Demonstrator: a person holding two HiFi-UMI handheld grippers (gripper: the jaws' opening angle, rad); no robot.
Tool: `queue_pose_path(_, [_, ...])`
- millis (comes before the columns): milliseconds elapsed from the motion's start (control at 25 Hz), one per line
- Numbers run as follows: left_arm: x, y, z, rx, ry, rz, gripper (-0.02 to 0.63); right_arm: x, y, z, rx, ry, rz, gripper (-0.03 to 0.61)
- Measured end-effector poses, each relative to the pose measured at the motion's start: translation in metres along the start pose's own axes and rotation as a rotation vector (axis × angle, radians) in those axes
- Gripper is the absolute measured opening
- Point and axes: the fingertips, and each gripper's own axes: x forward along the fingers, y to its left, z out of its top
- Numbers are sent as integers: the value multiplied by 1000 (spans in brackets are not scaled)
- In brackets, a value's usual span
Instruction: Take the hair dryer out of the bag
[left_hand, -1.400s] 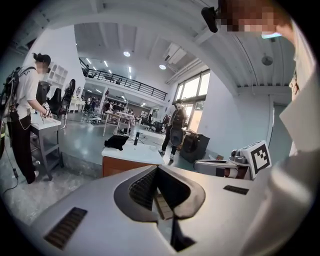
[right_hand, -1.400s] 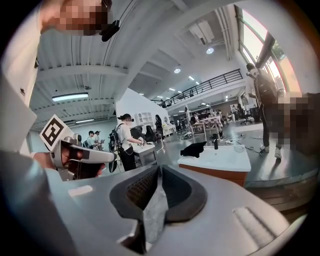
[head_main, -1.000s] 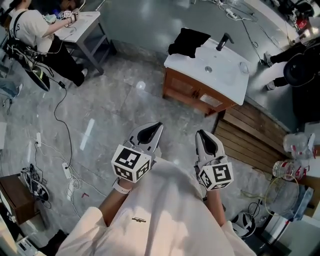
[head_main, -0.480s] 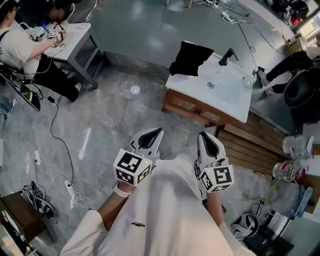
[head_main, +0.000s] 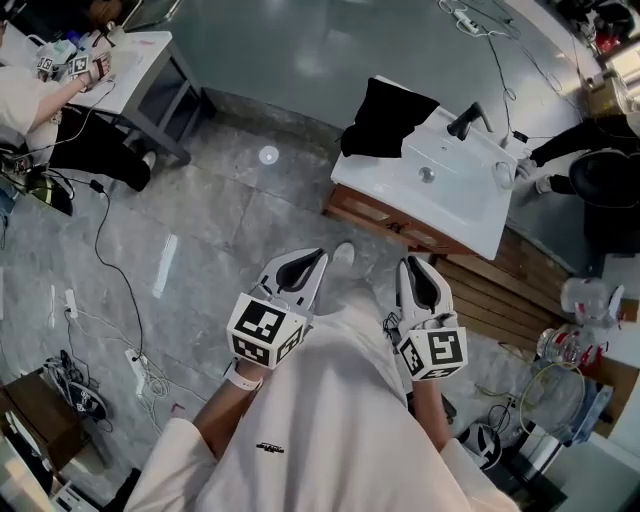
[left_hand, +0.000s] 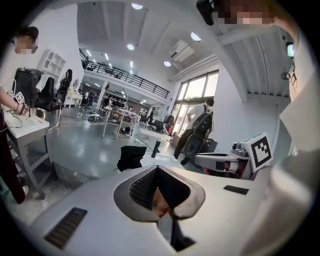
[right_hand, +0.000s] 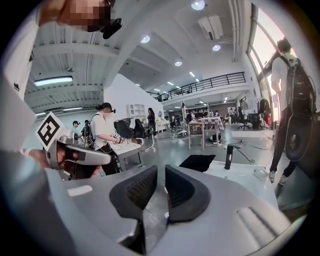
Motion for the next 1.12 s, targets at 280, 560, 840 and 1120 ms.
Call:
queue_pose_path(280, [51, 20, 32, 13, 24, 26, 8, 62, -31, 29, -17, -14, 83, 58])
queue_pose_path(560, [118, 18, 61, 50, 56, 61, 8, 99, -102, 48, 0, -61, 78, 57])
queue_pose_path(840, [159, 30, 77, 96, 79, 117, 8, 128, -130, 51, 6, -76, 155, 11])
queue_pose_path(1120, [191, 27, 89, 122, 95, 138, 8, 141, -161, 59, -13, -84, 175, 11])
